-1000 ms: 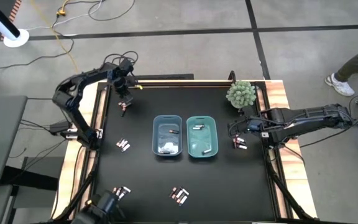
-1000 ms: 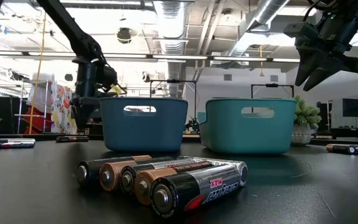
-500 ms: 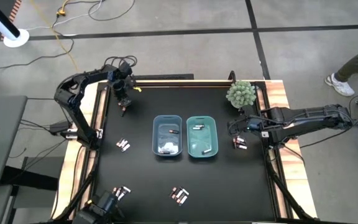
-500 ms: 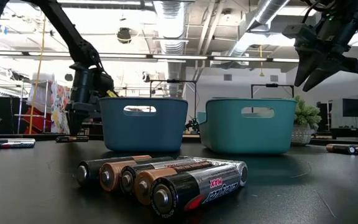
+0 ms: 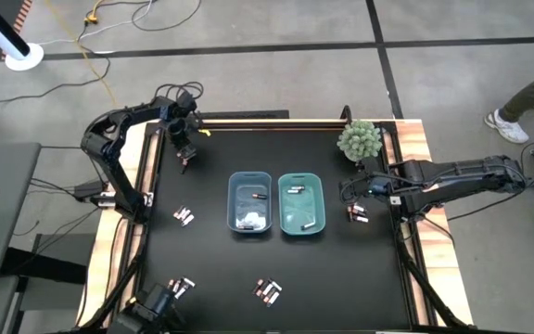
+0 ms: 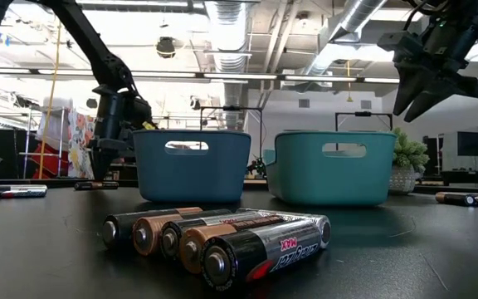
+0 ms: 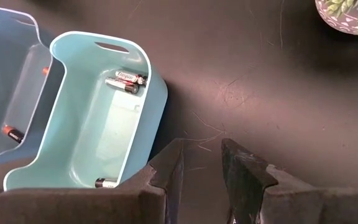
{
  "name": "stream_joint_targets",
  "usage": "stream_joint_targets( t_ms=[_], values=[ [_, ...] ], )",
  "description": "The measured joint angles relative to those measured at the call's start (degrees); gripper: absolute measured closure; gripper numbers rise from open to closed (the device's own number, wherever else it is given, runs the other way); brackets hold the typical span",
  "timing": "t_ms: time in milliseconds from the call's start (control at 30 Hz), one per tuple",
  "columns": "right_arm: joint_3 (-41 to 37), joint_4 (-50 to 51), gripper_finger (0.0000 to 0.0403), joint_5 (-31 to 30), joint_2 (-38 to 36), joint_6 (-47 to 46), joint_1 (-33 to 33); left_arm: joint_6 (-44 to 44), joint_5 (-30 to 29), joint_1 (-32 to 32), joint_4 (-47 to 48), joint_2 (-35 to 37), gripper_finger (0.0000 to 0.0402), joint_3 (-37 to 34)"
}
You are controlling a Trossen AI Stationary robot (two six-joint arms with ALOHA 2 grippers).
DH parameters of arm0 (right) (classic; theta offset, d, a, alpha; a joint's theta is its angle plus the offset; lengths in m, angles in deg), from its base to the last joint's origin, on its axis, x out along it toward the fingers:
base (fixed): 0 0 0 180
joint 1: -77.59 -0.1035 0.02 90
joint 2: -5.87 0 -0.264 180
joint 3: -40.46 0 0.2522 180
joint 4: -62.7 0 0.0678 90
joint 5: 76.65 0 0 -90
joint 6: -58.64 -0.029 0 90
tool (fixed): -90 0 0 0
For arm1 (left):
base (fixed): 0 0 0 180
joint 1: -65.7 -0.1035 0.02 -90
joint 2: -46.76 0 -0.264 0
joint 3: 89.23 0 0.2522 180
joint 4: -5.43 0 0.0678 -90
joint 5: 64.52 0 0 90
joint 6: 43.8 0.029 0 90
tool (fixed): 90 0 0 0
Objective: Sort batteries
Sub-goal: Put the black battery into the blue bin
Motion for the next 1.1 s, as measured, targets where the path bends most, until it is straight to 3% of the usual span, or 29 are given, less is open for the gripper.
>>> stream_joint_targets(
  t_ms=[333,600,1100],
  values=[
    [0.0,0.0,0.0275,0.0,0.0,0.0,0.0,-2.0,0.4,-0.1,0.2,0.0,0.0308,1.8],
    [0.0,-0.1,0.0275,0.0,0.0,0.0,0.0,-2.0,5.5,-0.1,1.4,0.1,0.0308,0.7],
    [0.0,-0.1,0.0275,0.0,0.0,0.0,0.0,-0.7,1.8,0.3,-1.2,0.1,0.0308,-1.3]
  ],
)
